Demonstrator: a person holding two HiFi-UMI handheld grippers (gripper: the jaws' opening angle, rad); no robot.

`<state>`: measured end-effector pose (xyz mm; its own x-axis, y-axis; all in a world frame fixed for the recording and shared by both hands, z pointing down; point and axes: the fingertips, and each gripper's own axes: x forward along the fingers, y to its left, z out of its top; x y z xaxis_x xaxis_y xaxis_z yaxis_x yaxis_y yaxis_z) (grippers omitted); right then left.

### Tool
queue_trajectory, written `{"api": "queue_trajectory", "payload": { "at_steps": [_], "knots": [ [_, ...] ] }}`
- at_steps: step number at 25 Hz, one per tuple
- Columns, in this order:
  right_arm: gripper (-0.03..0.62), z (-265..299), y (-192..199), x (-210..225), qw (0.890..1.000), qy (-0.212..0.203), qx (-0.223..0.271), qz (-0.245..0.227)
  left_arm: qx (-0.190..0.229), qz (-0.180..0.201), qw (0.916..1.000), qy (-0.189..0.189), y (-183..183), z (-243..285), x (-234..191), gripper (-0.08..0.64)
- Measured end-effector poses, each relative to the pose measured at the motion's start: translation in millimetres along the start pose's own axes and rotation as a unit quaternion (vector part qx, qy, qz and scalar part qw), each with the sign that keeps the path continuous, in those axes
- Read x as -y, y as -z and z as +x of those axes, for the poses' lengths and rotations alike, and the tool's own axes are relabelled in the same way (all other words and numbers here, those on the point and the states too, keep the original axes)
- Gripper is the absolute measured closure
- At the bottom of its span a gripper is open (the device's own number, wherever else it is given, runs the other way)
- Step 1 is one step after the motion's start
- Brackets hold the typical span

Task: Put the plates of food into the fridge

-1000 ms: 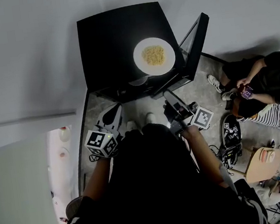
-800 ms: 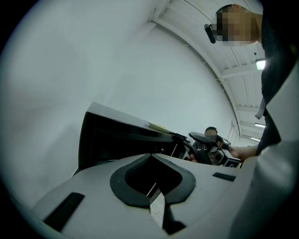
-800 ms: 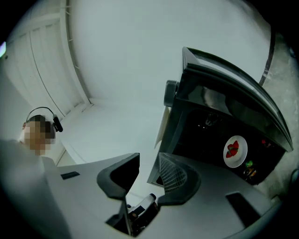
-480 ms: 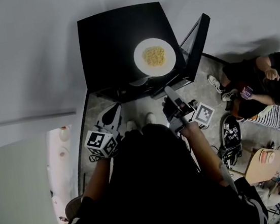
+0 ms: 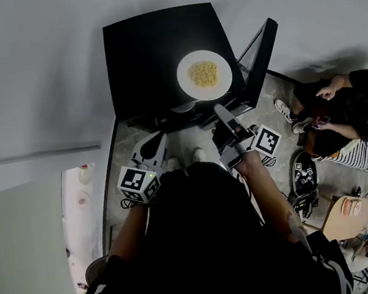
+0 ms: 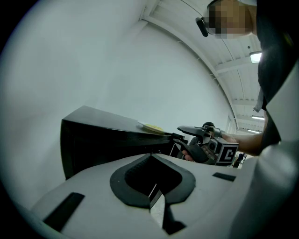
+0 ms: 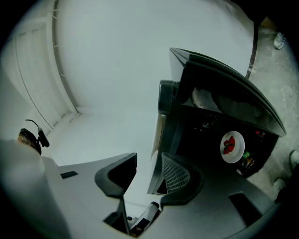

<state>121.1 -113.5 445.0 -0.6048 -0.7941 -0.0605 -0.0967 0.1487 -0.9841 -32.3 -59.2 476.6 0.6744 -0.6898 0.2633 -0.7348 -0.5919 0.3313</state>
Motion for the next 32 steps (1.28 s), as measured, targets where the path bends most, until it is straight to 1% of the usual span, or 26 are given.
{"api": "queue_trajectory", "payload": {
  "at_steps": [4, 7, 12, 18, 23, 25, 27, 28, 29, 30, 32],
  "knots": [
    [0.430, 7.6, -8.2, 5.1, 1.000, 0.016, 0.006, 0.013, -0.005, 0.012, 0.9997, 0.019, -8.8, 24.2, 11.6, 0.540],
    [0.430, 9.2, -11.9, 4.7, 0.999, 0.018, 0.010, 0.026, -0.011, 0.016, 0.9994, 0.029, -11.7, 36.3, 22.1, 0.540],
    [0.431, 10.8, -14.0, 5.3, 0.999, 0.027, 0.008, 0.028, -0.023, 0.036, 0.9982, 0.043, -11.8, 50.0, 37.4, 0.540],
    [0.431, 13.5, -11.0, 1.1, 0.999, 0.028, 0.010, 0.046, -0.034, 0.041, 0.9978, 0.041, -6.0, 48.1, 41.8, 0.540],
    [0.431, 16.6, -10.2, 5.2, 0.997, 0.052, 0.004, 0.051, -0.046, 0.038, 0.9976, 0.035, 0.9, 47.7, 41.4, 0.540],
    [0.452, 15.0, -9.3, 8.3, 0.996, 0.061, 0.005, 0.063, -0.049, 0.036, 0.9975, 0.037, 2.7, 47.1, 41.9, 0.540],
    [0.508, 10.9, -8.1, 9.3, 0.994, 0.065, 0.011, 0.091, -0.048, 0.036, 0.9975, 0.037, 2.8, 44.3, 45.1, 0.540],
    [0.512, 9.3, -7.7, 8.8, 0.993, 0.062, 0.012, 0.100, -0.048, 0.035, 0.9976, 0.037, 3.2, 42.9, 46.5, 0.540],
    [0.516, 8.7, -7.7, 7.6, 0.993, 0.057, 0.012, 0.102, -0.048, 0.035, 0.9976, 0.037, 3.8, 42.1, 46.9, 0.540],
    [0.555, 8.9, -8.0, 5.9, 0.994, 0.051, 0.012, 0.101, -0.048, 0.034, 0.9976, 0.038, 4.5, 41.7, 46.5, 0.540],
    [0.560, 10.2, -8.4, 4.2, 0.994, 0.046, 0.010, 0.098, -0.048, 0.032, 0.9976, 0.038, 5.8, 41.6, 44.3, 0.540]
  ]
}}
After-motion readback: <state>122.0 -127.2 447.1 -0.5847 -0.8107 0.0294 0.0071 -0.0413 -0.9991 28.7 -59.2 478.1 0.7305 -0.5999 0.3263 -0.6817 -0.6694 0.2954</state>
